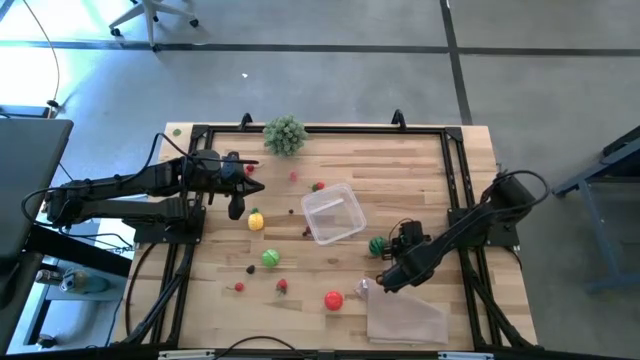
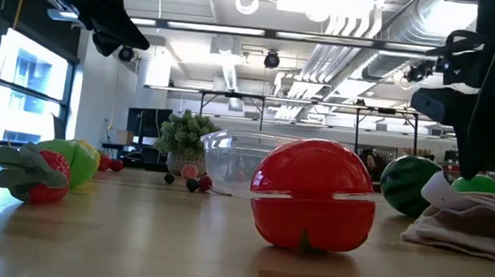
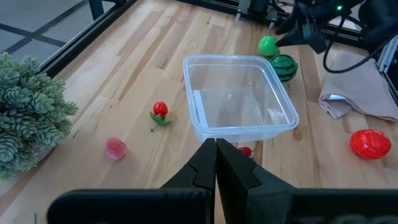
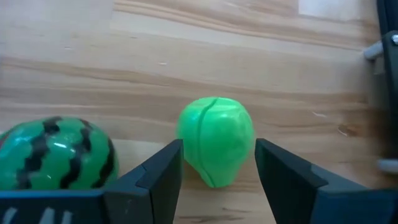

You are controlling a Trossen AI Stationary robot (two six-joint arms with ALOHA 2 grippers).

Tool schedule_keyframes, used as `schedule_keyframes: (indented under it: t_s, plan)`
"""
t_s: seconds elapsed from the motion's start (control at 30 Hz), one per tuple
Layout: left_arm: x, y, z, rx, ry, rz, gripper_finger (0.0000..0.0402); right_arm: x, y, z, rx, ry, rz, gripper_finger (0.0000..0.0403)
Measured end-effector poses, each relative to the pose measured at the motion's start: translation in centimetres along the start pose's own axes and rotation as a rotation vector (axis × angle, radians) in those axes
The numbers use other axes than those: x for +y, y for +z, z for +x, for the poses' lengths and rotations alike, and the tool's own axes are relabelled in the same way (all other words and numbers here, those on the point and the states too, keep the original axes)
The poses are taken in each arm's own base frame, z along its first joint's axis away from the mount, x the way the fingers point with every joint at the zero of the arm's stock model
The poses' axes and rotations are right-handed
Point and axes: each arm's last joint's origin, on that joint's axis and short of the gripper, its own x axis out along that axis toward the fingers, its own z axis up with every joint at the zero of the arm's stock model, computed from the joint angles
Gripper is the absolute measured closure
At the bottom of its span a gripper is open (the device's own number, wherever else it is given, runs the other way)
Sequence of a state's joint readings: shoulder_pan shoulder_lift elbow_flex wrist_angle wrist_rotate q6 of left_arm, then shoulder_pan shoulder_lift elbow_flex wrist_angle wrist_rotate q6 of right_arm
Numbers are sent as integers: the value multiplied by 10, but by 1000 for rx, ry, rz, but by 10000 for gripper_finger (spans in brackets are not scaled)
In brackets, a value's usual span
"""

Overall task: Pick and placing Produce into tupperware
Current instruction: Put the green pear into the transparent bin

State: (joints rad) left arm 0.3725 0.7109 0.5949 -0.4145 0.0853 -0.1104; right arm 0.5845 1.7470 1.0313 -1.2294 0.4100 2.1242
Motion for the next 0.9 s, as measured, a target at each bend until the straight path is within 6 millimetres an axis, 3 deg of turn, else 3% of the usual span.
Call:
schedule_keyframes:
  t_s: [0.23,0.6,0.9]
  plan:
    - [0,0,0,0,0,0,401,2,-3,4,-15,-6,20,203]
    - [0,0,0,0,0,0,401,2,-3,5,-22,-16,11,127]
    - [0,0,0,0,0,0,401,5,-10,15,-70,-56,-12,111]
